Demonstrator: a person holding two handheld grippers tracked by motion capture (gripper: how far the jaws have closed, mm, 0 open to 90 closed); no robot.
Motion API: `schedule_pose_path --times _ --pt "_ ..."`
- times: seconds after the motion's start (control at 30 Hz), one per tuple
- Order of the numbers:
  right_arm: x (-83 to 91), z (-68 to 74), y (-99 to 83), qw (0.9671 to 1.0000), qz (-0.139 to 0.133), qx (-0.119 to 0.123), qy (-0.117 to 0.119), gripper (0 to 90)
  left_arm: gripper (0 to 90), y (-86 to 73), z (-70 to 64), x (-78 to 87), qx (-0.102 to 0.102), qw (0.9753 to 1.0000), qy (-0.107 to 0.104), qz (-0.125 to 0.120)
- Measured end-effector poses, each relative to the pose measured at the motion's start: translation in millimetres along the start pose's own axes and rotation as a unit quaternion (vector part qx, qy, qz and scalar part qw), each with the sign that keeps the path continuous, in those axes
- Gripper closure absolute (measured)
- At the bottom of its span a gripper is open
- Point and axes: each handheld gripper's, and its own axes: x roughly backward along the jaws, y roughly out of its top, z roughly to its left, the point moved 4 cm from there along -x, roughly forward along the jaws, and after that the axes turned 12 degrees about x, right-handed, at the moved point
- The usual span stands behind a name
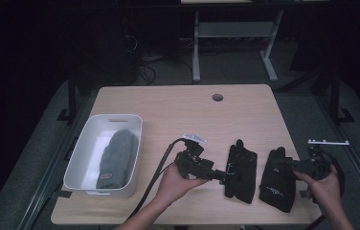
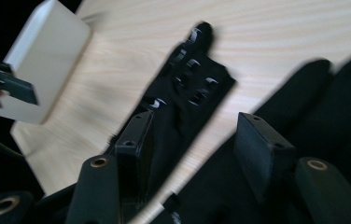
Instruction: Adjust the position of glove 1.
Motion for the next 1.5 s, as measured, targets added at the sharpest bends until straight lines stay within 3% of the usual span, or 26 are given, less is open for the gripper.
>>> schedule_pose_path --times 0.23,0.37,0.53,0.67,0.83,0.9,1.0,1.03,1.1,1.27,1.33,1.5 --pt "-1.0 -8.8 -14.2 0.9996 0.019 0.002 -0.021 47.4 27.2 0.6 1.0 -1.6 0.001 1.0 -0.002 0.001" --pt "-2.0 -12.1 -18.2 0.9982 0.03 0.014 -0.049 47.7 27.1 0.5 1.3 -1.8 0.001 1.0 -0.002 0.0" --pt "-4.2 -15.2 -23.2 0.9948 0.051 0.04 -0.078 47.7 27.1 -1.9 2.3 -3.2 0.004 1.0 -0.004 0.003" --pt "-6.1 -14.8 -27.0 0.9896 0.067 0.069 -0.107 48.5 27.1 -3.5 4.2 -3.4 0.005 1.0 -0.003 0.004" --pt "-10.6 -8.8 -30.6 0.9791 0.085 0.119 -0.142 48.7 27.1 -5.1 4.7 -3.9 0.006 1.0 -0.002 0.007" --pt "-13.5 -4.8 -31.6 0.9716 0.094 0.147 -0.161 49.2 27.1 -5.3 4.6 -4.2 0.007 0.9999 -0.001 0.007" --pt "-18.1 1.0 -33.3 0.9572 0.108 0.189 -0.191 50.3 27.1 -5.3 4.6 -3.9 0.008 1.0 0.001 0.005" --pt "-19.0 1.9 -33.5 0.9541 0.109 0.198 -0.196 51.0 27.1 -5.4 4.6 -3.8 0.008 1.0 0.0 0.005" --pt "-20.0 3.2 -34.0 0.9511 0.109 0.206 -0.203 54.3 27.1 -5.8 4.5 -3.3 0.007 1.0 0.001 0.005" --pt "-21.5 7.3 -33.7 0.9538 0.114 0.197 -0.196 70.2 27.1 -6.9 5.8 -1.9 0.009 0.9999 0.003 0.004" --pt "-22.5 7.4 -32.4 0.9529 0.115 0.202 -0.195 72.6 27.1 -7.2 6.5 -1.1 0.009 0.9999 0.004 0.004" --pt "-21.6 10.3 -28.9 0.9563 0.123 0.182 -0.192 75.8 27.1 -7.0 6.9 1.2 0.008 1.0 0.005 0.002"
